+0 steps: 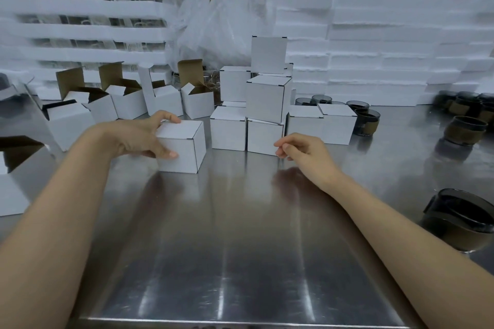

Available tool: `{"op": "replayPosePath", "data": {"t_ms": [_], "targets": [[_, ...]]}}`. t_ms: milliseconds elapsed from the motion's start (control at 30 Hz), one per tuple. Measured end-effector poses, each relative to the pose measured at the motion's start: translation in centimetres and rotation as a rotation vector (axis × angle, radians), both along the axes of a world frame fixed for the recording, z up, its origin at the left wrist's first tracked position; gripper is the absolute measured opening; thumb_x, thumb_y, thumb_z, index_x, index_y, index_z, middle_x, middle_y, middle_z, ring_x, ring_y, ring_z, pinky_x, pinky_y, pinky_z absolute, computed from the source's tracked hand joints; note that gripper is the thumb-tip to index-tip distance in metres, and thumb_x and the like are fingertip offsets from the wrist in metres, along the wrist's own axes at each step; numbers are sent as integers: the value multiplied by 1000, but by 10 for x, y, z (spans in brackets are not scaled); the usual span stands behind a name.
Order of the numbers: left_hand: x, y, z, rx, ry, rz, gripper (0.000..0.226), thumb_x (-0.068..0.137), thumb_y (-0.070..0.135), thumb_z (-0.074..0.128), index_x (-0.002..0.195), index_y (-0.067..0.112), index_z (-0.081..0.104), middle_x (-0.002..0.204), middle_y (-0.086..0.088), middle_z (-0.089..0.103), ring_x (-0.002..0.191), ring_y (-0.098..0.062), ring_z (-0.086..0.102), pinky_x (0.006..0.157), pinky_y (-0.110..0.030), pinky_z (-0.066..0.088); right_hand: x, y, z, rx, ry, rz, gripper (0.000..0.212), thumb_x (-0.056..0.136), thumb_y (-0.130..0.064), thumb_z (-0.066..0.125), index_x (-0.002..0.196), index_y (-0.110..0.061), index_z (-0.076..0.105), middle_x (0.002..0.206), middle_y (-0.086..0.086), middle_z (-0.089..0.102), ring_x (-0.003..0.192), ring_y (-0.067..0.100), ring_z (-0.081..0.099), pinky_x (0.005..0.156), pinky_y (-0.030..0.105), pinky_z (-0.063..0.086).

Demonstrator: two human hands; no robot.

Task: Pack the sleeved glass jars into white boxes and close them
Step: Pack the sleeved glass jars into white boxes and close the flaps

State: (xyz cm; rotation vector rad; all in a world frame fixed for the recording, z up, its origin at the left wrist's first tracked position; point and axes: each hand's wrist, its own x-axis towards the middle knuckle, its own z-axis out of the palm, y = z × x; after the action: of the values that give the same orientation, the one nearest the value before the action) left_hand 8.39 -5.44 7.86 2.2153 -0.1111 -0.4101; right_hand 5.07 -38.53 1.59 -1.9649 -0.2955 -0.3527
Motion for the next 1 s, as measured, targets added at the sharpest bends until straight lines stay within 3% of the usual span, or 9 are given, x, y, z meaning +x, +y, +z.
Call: {"op": "replayPosePath", "data": {"t_ms": [100,200,267,500,600,667,733,867,1000], "targets": [[11,-7,-12,10,-185,166,65,81,9,74,130,37,43,127,-9,44,89,-19,55,69,-22,51,-1,0,0,-25,3,1,25,94,2,48,90,-12,68,82,5,69,80,14,63,88,40,48],[23,-25,-41,161,-522,407,68,88,15,68,146,21,32,137,-17,36,109,-33,50,90,-36,45,0,1,-1,-47,7,7,27,94,2,48,88,-14,68,81,5,69,80,15,63,88,42,49],[26,-36,-59,257,-680,484,70,91,10,61,150,15,23,134,-20,32,111,-38,48,94,-39,42,1,1,-2,-58,5,13,28,94,2,48,87,-16,68,80,4,68,79,16,63,88,42,50],[40,-43,-77,294,-605,179,86,93,0,43,150,14,-20,136,-23,48,116,-37,50,93,-36,38,3,2,-8,-164,-34,72,28,93,-1,51,85,-22,67,73,-4,66,69,4,62,75,20,50],[44,-43,-77,449,-612,120,75,97,5,37,152,12,-14,141,-24,42,135,-37,34,106,-39,30,6,3,-9,-345,-85,96,23,92,-3,52,91,-16,71,74,-9,65,66,-2,58,67,8,41],[47,-41,-76,491,-613,143,73,99,9,36,153,20,-12,126,-27,49,115,-38,48,93,-41,38,7,4,-10,-417,-116,96,22,90,-3,53,93,-14,72,79,-13,64,70,5,58,66,7,39],[50,-40,-77,532,-615,168,72,97,9,37,154,24,-5,119,-24,52,99,-37,52,81,-38,41,9,6,-11,-500,-134,69,22,90,-5,53,94,-15,71,86,-9,64,73,12,56,67,13,40],[67,-31,-72,621,-689,295,48,95,0,35,143,3,34,119,-29,47,104,-45,51,86,-48,43,13,8,-11,-698,-143,25,21,91,-10,50,98,-15,69,91,0,60,75,15,51,78,34,45],[94,-24,-52,749,-714,317,37,95,-1,38,131,-1,43,116,-25,49,103,-45,52,81,-49,44,14,8,-10,-716,-130,58,19,92,-11,49,99,-15,66,90,2,58,73,14,48,77,34,45]]}}
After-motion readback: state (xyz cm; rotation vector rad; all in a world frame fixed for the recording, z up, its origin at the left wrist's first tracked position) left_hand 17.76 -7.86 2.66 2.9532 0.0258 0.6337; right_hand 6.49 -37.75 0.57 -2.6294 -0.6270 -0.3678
